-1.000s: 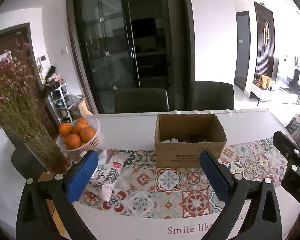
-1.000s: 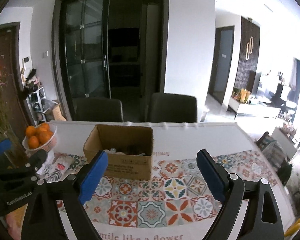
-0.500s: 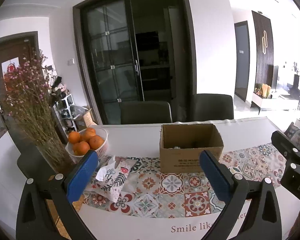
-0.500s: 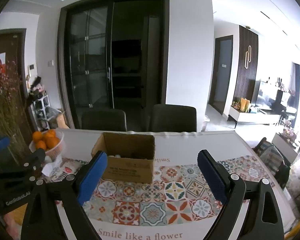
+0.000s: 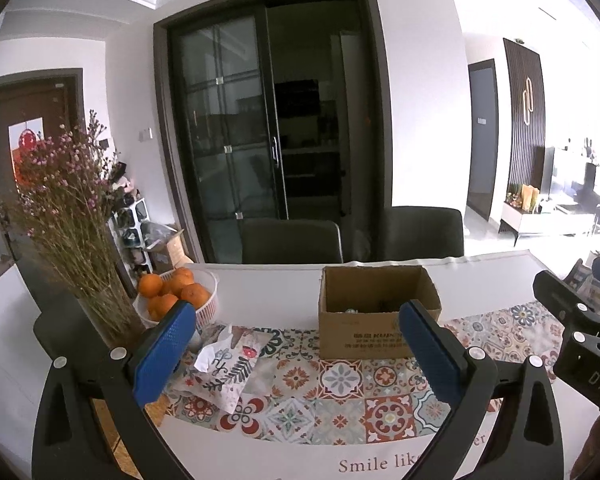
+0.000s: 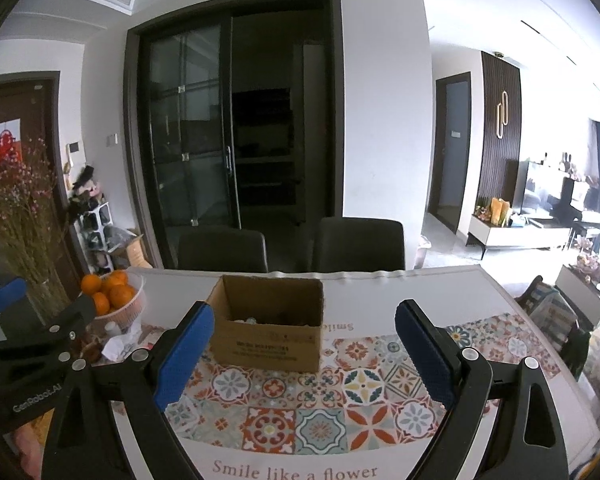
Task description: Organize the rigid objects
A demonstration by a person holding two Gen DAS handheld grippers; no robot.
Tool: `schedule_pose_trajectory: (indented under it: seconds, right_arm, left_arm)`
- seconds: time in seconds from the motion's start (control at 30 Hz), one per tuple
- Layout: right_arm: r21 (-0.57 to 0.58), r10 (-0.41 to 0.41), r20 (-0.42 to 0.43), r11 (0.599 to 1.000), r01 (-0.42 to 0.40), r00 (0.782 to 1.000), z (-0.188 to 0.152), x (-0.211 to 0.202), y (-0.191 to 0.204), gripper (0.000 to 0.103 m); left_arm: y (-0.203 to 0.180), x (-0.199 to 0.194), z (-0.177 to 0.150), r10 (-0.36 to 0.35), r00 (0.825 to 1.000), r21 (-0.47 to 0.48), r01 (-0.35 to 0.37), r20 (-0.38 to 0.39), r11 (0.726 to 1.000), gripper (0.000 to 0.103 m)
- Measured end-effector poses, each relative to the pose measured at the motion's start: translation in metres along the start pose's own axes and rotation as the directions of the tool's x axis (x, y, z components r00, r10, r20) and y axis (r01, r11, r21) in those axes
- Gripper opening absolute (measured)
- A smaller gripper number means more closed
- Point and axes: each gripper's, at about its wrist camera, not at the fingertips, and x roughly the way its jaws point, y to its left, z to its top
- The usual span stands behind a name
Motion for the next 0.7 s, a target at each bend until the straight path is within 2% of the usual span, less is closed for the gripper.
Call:
schedule_pose_trajectory:
  seconds: [0.7]
  right_arm:
    - [0.001, 0.003, 0.005, 1.0, -0.003, 1.0, 0.0005, -0.0016, 0.004, 0.093]
  left_arm:
    - [0.0042, -0.0031, 0.0021, -0.013, 1.0, -0.01, 0.014, 0.009, 1.0, 0.103]
